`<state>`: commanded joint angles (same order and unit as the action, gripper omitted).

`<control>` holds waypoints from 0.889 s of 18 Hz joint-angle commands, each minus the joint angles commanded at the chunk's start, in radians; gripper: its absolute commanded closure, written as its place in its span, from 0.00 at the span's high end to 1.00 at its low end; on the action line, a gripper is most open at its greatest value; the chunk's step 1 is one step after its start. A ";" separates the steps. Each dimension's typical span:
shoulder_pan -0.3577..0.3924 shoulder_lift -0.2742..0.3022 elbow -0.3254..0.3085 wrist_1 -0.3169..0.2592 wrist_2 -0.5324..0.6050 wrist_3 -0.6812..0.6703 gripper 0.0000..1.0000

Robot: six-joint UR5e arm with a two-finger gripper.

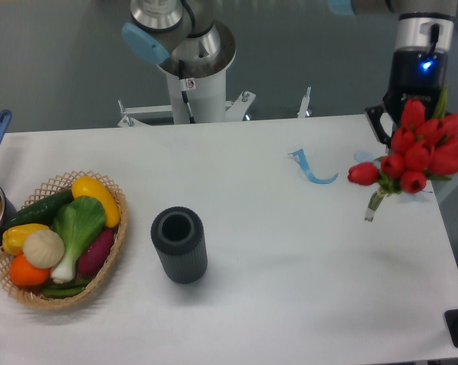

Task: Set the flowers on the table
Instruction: 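Carry the red tulip bouquet down and toward the black cup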

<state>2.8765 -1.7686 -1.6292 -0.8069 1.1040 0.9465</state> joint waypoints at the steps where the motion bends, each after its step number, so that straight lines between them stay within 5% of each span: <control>1: -0.020 -0.005 0.002 0.002 0.040 0.000 0.15; 11: -0.256 -0.196 0.113 -0.008 0.542 -0.002 0.15; 16: -0.333 -0.307 0.167 -0.008 0.680 -0.003 0.15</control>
<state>2.5434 -2.0753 -1.4620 -0.8145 1.7839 0.9434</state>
